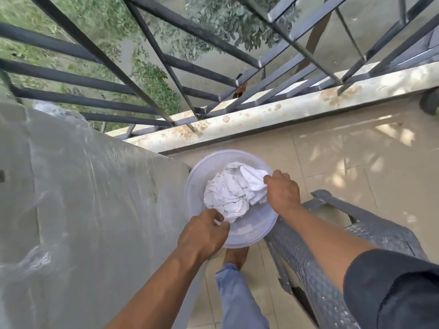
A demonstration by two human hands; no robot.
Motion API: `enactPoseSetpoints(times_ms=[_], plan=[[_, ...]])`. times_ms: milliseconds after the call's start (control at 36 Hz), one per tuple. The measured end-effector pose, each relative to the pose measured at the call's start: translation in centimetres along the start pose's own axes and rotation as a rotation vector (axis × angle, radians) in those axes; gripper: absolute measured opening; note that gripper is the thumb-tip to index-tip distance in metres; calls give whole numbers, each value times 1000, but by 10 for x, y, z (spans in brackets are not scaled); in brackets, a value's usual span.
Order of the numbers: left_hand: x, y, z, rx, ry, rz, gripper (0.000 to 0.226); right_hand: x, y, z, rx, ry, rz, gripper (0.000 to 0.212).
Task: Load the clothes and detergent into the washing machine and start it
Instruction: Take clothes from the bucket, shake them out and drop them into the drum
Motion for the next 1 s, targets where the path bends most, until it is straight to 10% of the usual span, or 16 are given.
enactPoseSetpoints(times_ms=[444, 1000], plan=[[58, 120, -57, 98, -17, 273, 60, -8, 209, -194, 204, -1290, 33, 14], [114, 312, -175, 289, 57, 963, 26, -25, 377, -454, 492, -1507, -416, 10]])
Point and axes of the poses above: each hand's wrist, its own y-axis away from the middle knuckle, its own z-axis out of the palm, x = y × z, the point moved 8 cm from there along -y, towards the middle knuckle, and after that the axes turned 11 degrees about y, right-handed, at the moved point
